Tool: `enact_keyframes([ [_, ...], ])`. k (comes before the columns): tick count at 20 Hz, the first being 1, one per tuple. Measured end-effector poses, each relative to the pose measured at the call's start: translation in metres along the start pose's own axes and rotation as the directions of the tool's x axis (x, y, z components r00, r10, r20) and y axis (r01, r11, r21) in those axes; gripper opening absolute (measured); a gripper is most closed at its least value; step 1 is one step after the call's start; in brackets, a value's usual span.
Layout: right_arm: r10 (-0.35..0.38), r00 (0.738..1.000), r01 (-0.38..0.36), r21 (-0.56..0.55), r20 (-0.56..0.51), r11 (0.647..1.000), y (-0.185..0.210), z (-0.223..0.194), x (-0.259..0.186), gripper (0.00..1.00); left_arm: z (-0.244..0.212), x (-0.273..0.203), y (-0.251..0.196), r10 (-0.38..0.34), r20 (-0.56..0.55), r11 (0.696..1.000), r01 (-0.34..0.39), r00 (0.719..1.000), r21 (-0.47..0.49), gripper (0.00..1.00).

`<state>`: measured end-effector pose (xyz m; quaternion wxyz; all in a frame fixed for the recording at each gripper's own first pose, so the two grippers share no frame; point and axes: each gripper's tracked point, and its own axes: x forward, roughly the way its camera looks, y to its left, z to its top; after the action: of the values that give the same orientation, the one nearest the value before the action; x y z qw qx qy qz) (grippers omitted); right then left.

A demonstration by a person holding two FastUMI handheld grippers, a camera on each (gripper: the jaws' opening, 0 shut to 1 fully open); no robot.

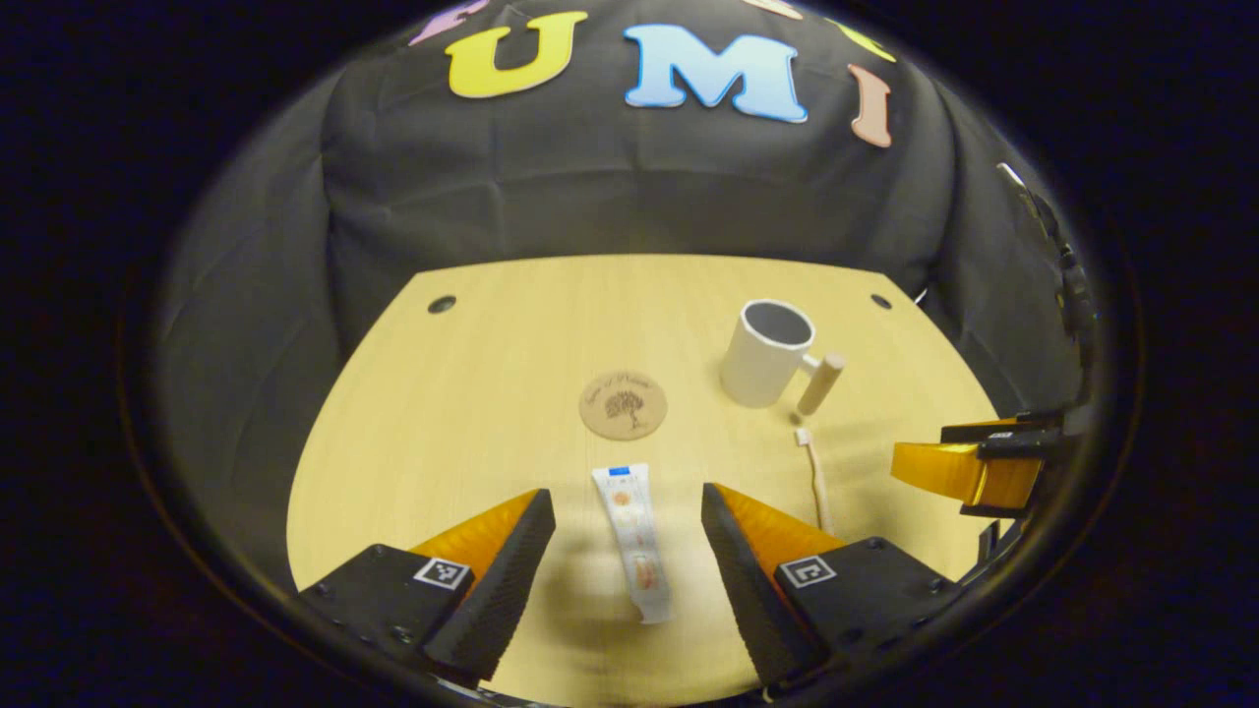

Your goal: Put the toothbrush and toothpaste on the desktop into the cup, then pick up the cup and place it on the coaster on the desktop.

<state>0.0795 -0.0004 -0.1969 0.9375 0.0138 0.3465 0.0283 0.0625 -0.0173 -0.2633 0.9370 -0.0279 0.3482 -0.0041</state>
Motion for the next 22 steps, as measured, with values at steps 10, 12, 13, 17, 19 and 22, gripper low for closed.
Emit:
enact_keyframes([
  [10, -0.030, 0.961, 0.037, 0.020, -0.274, 0.999, -0.003, -0.031, 0.076, 0.94, -0.060, 0.065, 0.020, 0.024, -0.285, 0.996, -0.049, 0.958, -0.081, 1.00],
  [12, -0.032, 0.948, 0.043, 0.028, -0.315, 0.999, -0.003, -0.036, 0.084, 0.94, -0.068, 0.071, 0.023, 0.030, -0.324, 0.995, -0.060, 0.946, -0.082, 0.95],
  [13, -0.032, 0.942, 0.044, 0.028, -0.335, 0.999, -0.003, -0.039, 0.087, 0.94, -0.070, 0.073, 0.024, 0.031, -0.343, 0.994, -0.064, 0.939, -0.086, 0.99],
  [17, -0.064, 0.929, 0.072, 0.006, -0.365, 0.997, -0.004, -0.042, 0.094, 0.92, -0.074, 0.076, 0.025, 0.058, -0.380, 0.994, -0.090, 0.923, -0.066, 0.98],
  [19, -0.083, 0.916, 0.082, -0.020, -0.393, 0.996, -0.003, -0.047, 0.095, 0.93, -0.074, 0.077, 0.024, 0.064, -0.391, 0.994, -0.094, 0.918, -0.059, 0.98],
  [22, -0.094, 0.901, 0.093, -0.023, -0.423, 0.995, -0.001, -0.050, 0.092, 0.94, -0.075, 0.079, 0.023, 0.065, -0.398, 0.994, -0.095, 0.915, -0.057, 0.96],
])
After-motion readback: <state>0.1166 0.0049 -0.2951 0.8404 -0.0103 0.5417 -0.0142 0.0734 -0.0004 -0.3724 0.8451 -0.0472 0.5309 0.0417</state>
